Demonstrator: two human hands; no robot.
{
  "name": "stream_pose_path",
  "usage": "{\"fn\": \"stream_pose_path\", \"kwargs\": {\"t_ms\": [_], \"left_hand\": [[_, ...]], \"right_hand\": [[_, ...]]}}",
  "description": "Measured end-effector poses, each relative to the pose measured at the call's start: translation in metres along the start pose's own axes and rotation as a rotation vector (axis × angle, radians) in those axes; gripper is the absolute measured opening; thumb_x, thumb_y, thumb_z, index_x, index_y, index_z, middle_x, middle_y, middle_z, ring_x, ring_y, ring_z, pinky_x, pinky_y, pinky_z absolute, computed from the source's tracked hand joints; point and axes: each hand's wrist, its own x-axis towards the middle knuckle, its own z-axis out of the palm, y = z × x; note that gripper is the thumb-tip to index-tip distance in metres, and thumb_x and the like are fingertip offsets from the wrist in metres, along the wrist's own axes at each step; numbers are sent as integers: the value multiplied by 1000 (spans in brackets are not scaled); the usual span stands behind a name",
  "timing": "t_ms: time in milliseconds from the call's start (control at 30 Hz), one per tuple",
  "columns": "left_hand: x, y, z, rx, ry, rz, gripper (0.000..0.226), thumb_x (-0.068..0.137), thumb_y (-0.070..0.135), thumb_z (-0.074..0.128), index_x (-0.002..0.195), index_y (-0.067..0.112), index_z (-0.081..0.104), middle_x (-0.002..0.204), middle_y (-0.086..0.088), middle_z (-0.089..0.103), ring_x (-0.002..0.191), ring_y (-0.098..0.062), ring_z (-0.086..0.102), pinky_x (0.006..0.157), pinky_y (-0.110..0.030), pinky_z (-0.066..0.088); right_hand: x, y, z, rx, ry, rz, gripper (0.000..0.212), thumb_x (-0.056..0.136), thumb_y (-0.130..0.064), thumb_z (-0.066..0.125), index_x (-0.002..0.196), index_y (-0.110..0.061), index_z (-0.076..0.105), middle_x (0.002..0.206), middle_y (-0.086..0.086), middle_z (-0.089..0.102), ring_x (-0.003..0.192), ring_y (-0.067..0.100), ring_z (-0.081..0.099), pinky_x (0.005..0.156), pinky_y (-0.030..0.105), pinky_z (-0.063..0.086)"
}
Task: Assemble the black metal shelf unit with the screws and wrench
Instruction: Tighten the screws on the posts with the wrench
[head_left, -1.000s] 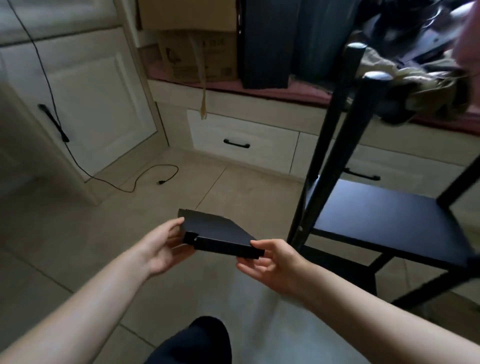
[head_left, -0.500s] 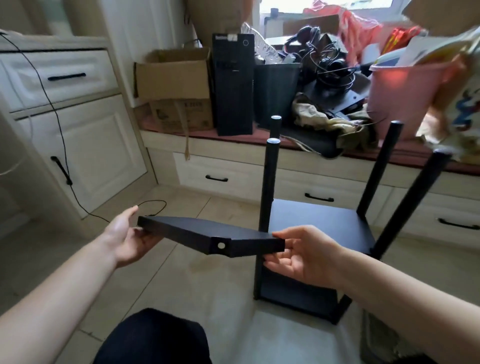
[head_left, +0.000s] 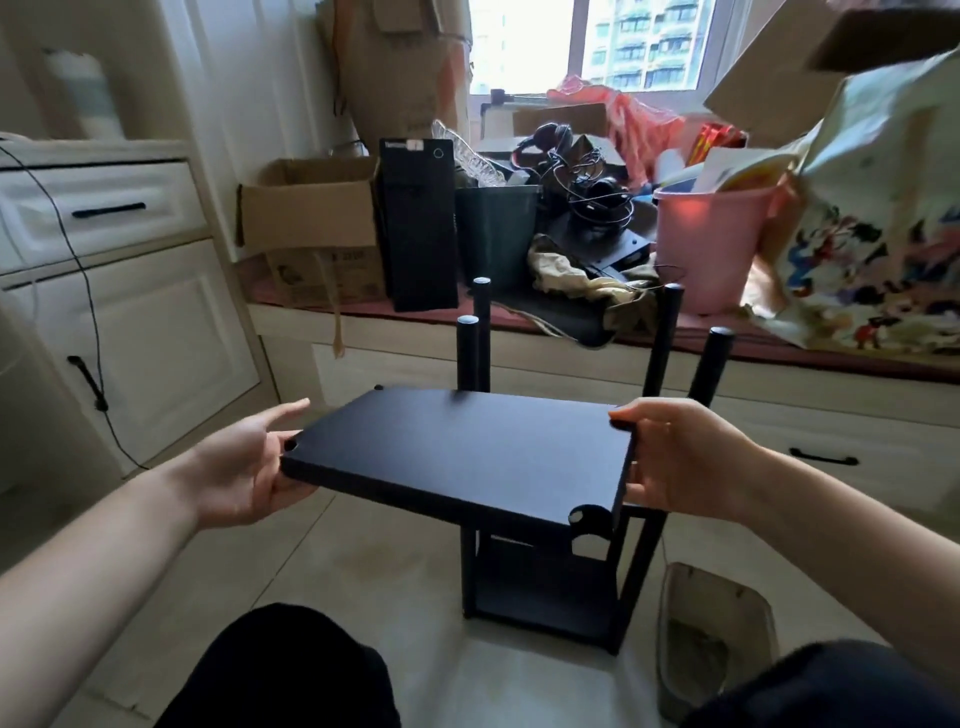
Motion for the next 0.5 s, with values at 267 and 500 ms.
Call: {"fn": "stream_pose_path", "kwargs": {"t_ms": [267, 500], "left_hand": [[-1, 9, 42, 213, 98, 204, 41, 56, 35, 82, 90, 19, 67, 70, 3, 68, 52, -12, 66, 48, -22, 55], [-3, 36, 82, 241, 53, 364, 33, 58, 38, 81, 84, 22, 67, 67, 8, 61, 51, -7, 55, 45, -16, 47]], "right_hand": [[-25, -41, -18, 67, 214, -55, 37, 73, -18, 71, 97, 9, 64, 80, 17, 72, 62, 24, 72, 49, 29, 58], [-42, -67, -36, -2, 304, -221, 31, 67, -10, 71, 97, -2, 67, 81, 14, 75, 66, 19, 74, 51, 27, 58]]}}
